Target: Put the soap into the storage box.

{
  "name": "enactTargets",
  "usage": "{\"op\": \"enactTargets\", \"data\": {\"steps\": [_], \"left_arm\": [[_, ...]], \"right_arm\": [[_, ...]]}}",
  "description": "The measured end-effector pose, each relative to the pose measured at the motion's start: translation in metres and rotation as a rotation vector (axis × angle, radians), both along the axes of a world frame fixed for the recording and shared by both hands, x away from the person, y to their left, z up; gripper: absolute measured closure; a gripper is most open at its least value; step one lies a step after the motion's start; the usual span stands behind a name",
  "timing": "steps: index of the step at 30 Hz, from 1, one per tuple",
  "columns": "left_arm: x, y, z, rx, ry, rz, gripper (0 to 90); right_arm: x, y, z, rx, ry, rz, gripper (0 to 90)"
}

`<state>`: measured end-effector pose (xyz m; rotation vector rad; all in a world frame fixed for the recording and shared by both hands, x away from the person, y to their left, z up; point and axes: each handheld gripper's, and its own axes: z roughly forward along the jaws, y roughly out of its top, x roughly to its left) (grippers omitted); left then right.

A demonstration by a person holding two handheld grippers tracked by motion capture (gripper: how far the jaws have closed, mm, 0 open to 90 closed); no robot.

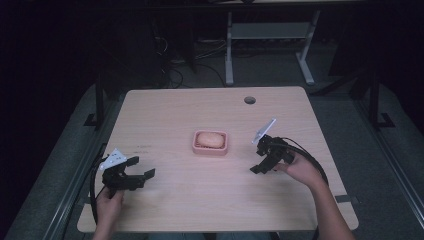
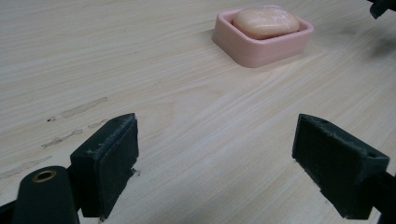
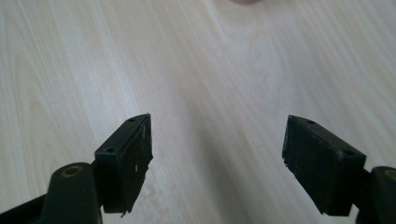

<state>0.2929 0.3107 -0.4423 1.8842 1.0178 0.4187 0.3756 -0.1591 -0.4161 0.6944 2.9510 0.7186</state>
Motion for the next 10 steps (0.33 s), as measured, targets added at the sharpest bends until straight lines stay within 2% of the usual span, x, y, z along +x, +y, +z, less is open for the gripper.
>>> {"op": "enactTargets", "data": {"steps": [2,10], "left_arm": [[0.0,0.0,0.0,0.001,0.003,-0.001,14.3],[0.001,-0.001,-0.001,0.007,-0.001,-0.002,14.2]], "right_arm": [[-0.006,-0.002,-0.001,0.014,-0.021,0.003,23.9],[-0.026,-0.014,-0.013,0.027,-0.017,-0.011,23.9]]}}
